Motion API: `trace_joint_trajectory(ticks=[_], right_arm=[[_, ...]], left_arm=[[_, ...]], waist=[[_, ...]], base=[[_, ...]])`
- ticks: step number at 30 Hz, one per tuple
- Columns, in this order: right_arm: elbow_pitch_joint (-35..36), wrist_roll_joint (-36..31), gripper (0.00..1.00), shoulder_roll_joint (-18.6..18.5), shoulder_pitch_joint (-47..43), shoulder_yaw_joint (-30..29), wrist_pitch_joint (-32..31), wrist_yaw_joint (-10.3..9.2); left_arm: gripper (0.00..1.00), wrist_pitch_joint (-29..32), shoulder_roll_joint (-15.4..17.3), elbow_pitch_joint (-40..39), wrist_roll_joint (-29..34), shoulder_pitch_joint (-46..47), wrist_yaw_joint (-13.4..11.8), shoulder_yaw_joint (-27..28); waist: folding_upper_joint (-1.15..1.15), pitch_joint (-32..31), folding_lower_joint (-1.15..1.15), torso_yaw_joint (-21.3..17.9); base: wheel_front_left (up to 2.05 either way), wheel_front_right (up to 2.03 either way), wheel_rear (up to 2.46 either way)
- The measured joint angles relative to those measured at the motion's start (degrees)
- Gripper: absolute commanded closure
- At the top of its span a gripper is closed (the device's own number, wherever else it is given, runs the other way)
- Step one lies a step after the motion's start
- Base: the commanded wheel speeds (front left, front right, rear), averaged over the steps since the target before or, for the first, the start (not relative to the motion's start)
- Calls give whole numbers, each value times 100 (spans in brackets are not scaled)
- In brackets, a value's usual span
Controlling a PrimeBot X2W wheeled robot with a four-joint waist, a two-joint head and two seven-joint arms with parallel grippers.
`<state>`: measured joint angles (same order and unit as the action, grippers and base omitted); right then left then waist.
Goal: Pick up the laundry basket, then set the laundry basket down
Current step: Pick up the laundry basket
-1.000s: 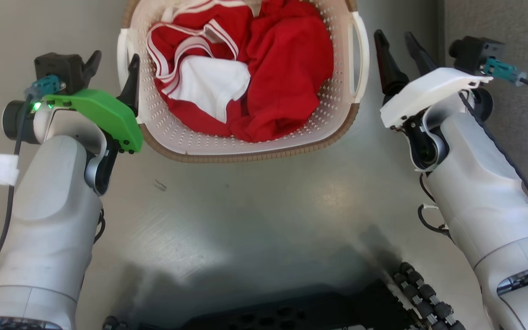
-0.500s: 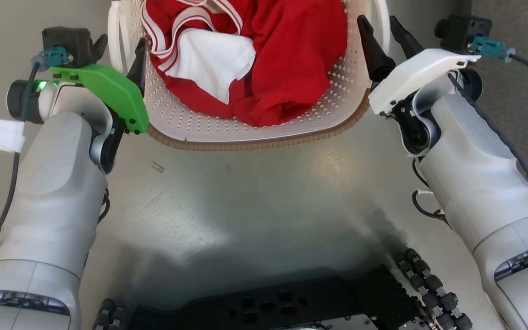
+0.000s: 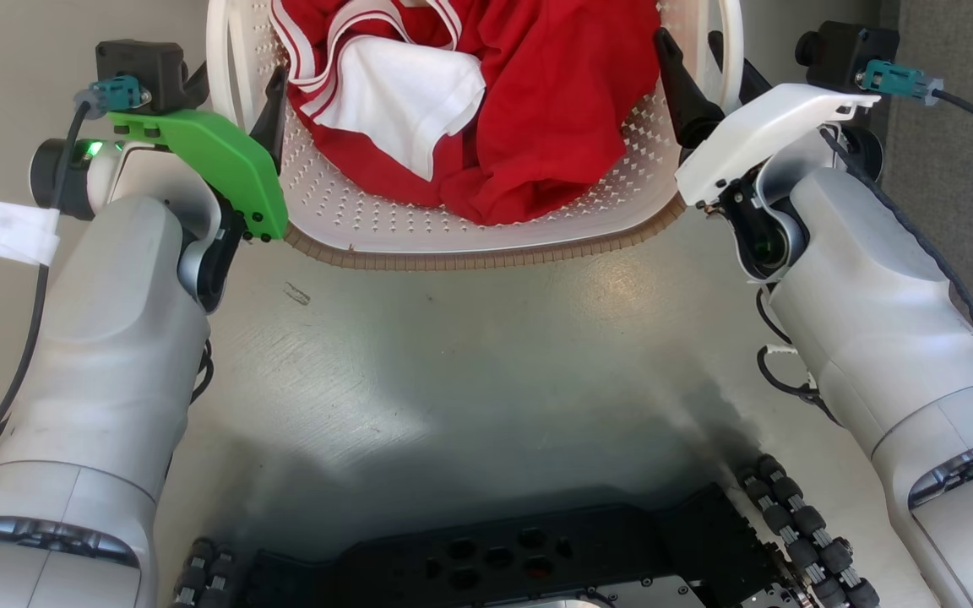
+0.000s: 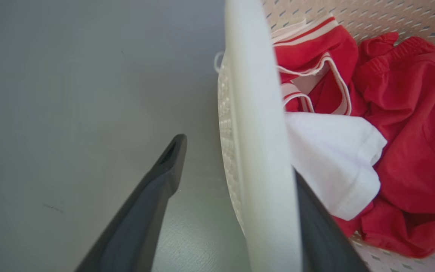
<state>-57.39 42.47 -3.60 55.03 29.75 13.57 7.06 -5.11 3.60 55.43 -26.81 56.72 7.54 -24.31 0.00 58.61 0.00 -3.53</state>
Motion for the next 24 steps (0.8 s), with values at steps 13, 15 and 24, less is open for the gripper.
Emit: trace_joint_trajectory(ticks=[13, 15, 24], right_arm=[[-137, 358, 100, 9, 101, 309, 4, -2], [-181, 400, 100, 19, 100, 380, 3, -2], [-252, 599, 100, 31, 70, 621, 3, -3]], left_arm=[[100, -149, -91, 246, -214, 208, -5, -168], [100, -156, -97, 319, -253, 213, -5, -188], [100, -275, -98, 550, -398, 195, -5, -328]], waist=[[0, 1, 0, -3], [0, -34, 0, -5], [0, -326, 0, -15]], base=[[0, 0, 0], [0, 0, 0], [0, 0, 0]])
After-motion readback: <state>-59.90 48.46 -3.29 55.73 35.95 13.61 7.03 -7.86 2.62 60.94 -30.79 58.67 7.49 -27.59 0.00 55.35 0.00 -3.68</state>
